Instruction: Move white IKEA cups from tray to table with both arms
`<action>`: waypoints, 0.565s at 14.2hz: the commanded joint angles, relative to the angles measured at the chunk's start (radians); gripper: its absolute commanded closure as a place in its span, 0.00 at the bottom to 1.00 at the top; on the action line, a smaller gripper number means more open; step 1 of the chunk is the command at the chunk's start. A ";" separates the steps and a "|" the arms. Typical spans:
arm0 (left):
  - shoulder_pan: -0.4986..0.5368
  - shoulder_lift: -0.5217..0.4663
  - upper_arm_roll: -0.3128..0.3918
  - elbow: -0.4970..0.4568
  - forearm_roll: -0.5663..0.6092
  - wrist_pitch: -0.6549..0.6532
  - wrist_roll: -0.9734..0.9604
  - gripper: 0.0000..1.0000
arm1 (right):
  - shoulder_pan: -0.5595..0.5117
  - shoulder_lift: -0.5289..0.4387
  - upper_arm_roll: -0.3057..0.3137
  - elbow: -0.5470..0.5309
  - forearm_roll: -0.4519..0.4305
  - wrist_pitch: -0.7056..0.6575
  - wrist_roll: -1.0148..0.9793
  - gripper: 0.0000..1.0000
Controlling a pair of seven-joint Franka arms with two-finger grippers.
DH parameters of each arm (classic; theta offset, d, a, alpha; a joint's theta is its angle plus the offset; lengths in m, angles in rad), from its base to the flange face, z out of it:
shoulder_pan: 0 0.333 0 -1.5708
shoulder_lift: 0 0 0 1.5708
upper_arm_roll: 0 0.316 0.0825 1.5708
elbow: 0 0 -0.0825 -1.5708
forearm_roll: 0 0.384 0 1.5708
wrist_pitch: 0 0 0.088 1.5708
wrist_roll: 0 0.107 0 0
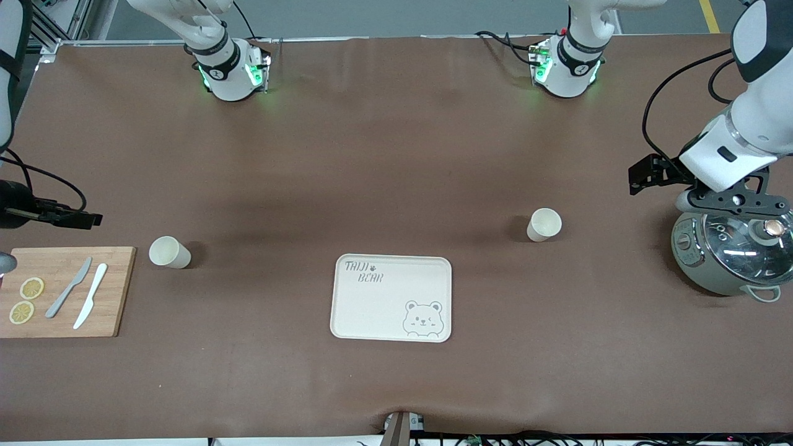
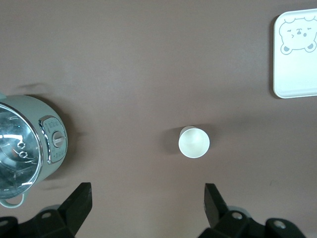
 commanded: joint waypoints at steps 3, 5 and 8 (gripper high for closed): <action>0.000 0.006 -0.005 0.017 0.003 -0.023 0.000 0.00 | -0.003 -0.113 0.005 -0.074 0.013 0.014 -0.085 0.00; 0.001 0.006 -0.005 0.017 0.003 -0.023 0.000 0.00 | 0.003 -0.169 0.005 -0.112 0.009 0.025 -0.085 0.00; -0.002 0.005 -0.005 0.017 0.003 -0.023 -0.001 0.00 | 0.003 -0.204 0.006 -0.141 -0.001 0.028 -0.088 0.00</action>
